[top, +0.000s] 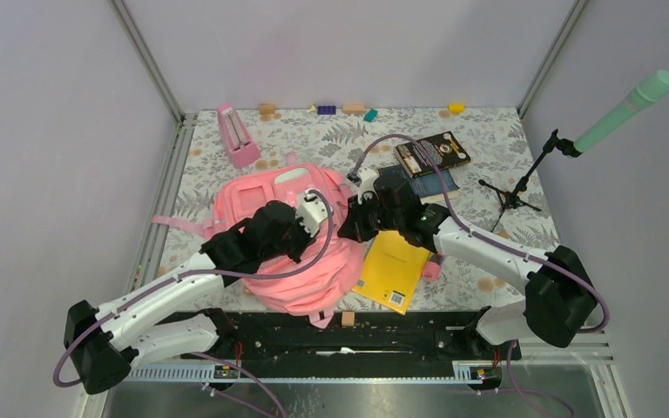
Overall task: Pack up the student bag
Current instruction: Zip the student bag at the center of the board.
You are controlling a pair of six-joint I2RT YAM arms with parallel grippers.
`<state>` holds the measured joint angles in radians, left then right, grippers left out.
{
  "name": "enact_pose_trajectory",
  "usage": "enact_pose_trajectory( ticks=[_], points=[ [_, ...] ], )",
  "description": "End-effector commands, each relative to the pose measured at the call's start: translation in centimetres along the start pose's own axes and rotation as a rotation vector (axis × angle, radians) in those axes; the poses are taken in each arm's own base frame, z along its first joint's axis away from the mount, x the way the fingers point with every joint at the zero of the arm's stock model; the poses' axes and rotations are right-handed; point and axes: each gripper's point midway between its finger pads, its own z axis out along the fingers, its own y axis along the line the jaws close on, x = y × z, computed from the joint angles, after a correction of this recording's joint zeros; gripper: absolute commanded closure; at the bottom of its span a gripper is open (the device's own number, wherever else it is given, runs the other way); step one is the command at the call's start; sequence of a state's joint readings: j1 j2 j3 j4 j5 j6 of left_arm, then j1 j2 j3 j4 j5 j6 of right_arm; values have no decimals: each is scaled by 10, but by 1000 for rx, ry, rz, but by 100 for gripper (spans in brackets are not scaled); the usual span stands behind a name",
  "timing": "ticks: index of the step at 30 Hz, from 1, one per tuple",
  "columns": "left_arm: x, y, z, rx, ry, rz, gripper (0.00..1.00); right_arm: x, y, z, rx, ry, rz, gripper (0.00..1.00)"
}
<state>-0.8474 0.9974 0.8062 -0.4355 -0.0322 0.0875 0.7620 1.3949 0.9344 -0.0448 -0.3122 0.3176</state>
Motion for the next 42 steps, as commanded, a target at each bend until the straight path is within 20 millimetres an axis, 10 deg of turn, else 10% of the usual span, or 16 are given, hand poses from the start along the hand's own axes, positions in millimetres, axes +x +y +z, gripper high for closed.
enact_pose_trajectory(
  ticks=[1,15,42],
  points=[
    [-10,14,-19,-65,-53,36,100,10,-35,-10,131,97,3,100],
    [-7,19,-26,-95,-60,82,100,8,-61,-15,82,218,33,100],
    [-17,12,-40,-50,-156,130,100,-27,-119,42,188,324,39,100]
  ],
)
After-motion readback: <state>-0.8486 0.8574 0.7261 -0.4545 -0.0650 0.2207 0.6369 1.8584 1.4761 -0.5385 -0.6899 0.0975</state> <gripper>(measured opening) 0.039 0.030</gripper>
